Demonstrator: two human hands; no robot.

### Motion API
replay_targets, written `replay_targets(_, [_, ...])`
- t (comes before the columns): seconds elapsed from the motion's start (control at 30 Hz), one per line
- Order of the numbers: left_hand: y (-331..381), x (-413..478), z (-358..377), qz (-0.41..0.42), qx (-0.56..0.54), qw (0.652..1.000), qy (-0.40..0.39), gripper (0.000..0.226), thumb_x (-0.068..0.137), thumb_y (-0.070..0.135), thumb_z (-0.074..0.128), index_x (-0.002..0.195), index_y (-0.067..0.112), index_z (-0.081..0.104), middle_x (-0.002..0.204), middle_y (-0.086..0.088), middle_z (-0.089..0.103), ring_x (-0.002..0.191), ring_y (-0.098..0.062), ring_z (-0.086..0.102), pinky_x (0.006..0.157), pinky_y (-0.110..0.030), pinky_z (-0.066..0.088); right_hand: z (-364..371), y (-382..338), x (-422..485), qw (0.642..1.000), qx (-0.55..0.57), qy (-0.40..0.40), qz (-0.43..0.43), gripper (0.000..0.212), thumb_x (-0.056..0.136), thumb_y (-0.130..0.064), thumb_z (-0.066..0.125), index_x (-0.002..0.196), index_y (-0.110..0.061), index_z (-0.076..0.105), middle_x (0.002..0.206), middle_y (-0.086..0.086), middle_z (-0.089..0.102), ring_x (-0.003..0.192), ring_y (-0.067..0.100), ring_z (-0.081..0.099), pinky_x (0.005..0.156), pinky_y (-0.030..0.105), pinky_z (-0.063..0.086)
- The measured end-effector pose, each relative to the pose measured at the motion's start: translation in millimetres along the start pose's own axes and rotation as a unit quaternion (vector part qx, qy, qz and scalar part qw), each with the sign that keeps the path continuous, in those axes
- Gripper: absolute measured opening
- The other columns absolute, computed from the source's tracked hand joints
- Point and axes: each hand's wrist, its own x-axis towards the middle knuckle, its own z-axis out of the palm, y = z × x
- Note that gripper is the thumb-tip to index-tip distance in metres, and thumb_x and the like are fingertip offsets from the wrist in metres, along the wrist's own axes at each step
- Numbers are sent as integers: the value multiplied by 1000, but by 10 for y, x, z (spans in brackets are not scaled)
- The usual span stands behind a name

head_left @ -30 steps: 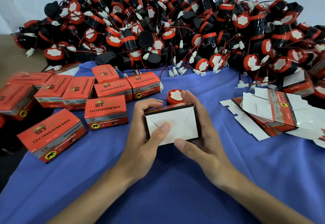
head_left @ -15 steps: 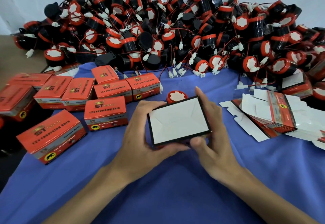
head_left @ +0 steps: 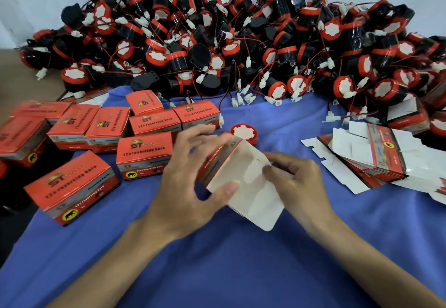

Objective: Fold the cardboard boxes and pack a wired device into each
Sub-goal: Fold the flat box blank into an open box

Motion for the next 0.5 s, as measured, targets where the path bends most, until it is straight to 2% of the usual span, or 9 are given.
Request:
replay_targets(0.07, [5, 9, 4, -23, 11, 999, -26, 43, 89, 40, 50, 128, 24, 52, 132, -4, 46, 128, -7, 42, 106, -19, 33, -11, -15, -29, 990, 118, -71, 40, 25, 77, -32, 53, 87, -39, 76, 73, 8, 63, 63, 26, 54, 55, 32, 45])
replay_targets(0.1, [5, 24, 1, -47, 2, 999, -19, 40, 90, 38, 45, 127, 25, 53, 130, -5, 48, 125, -4, 43, 104, -15, 31, -21, -22, -28, 977, 185, -84, 58, 31, 74, -41, 51, 91, -34, 76, 75, 9, 63, 63, 23, 55, 54, 28, 46])
replay_targets(0.17, [-47, 52, -27, -91, 3, 996, 11, 40, 91, 36, 37, 124, 25, 57, 125, -4, 50, 118, 3, 44, 99, -8, 29, -55, 15, 3, 978, 200, -42, 34, 40, 77, -46, 45, 95, -27, 75, 79, 5, 69, 68, 16, 62, 61, 22, 50])
replay_targets(0.23, [-116, 73, -79, -140, 24, 989, 37, 49, 86, 35, 31, 121, 21, 62, 120, -3, 50, 109, -1, 45, 93, -9, 33, -93, 74, 47, 999, 8, 26, -30, 35, 86, -43, 45, 102, -24, 70, 78, -6, 68, 69, 8, 61, 67, 19, 48])
replay_targets(0.27, [-147, 73, -105, -164, 51, 984, 46, 54, 83, 36, 30, 118, 16, 64, 119, -3, 49, 107, -4, 46, 89, -15, 38, -115, 87, 59, 990, -126, 29, -52, 33, 88, -42, 49, 109, -23, 66, 82, -11, 66, 73, 6, 60, 71, 22, 48])
replay_targets(0.33, [-159, 68, -131, -172, 137, 974, 55, 55, 77, 37, 31, 109, 7, 63, 119, -7, 49, 105, -12, 46, 73, -30, 44, -130, 142, 62, 935, -347, -45, -57, 39, 86, -46, 58, 119, -25, 58, 101, -13, 59, 91, 7, 56, 82, 30, 48])
replay_targets(0.37, [-144, 66, -139, -148, 162, 974, 50, 51, 75, 35, 34, 106, 4, 61, 121, -10, 48, 108, -15, 46, 70, -29, 44, -126, 169, 52, 909, -404, -85, -63, 41, 85, -50, 58, 119, -27, 57, 108, -12, 55, 101, 8, 53, 83, 30, 47])
replay_targets(0.4, [-135, 65, -144, -107, 167, 979, 36, 46, 74, 30, 36, 102, 2, 60, 125, -13, 47, 114, -19, 46, 73, -27, 45, -111, 171, 47, 893, -430, -106, -79, 38, 86, -51, 57, 116, -28, 59, 110, -11, 53, 105, 9, 51, 80, 28, 45])
replay_targets(0.5, [-160, 56, -154, 42, 114, 989, -81, 34, 82, 21, 40, 92, 1, 65, 139, -13, 45, 131, -22, 41, 97, -30, 40, -112, 119, 45, 872, -458, -104, -141, 16, 91, -31, 58, 103, -24, 66, 101, -5, 59, 96, 18, 57, 65, 25, 31])
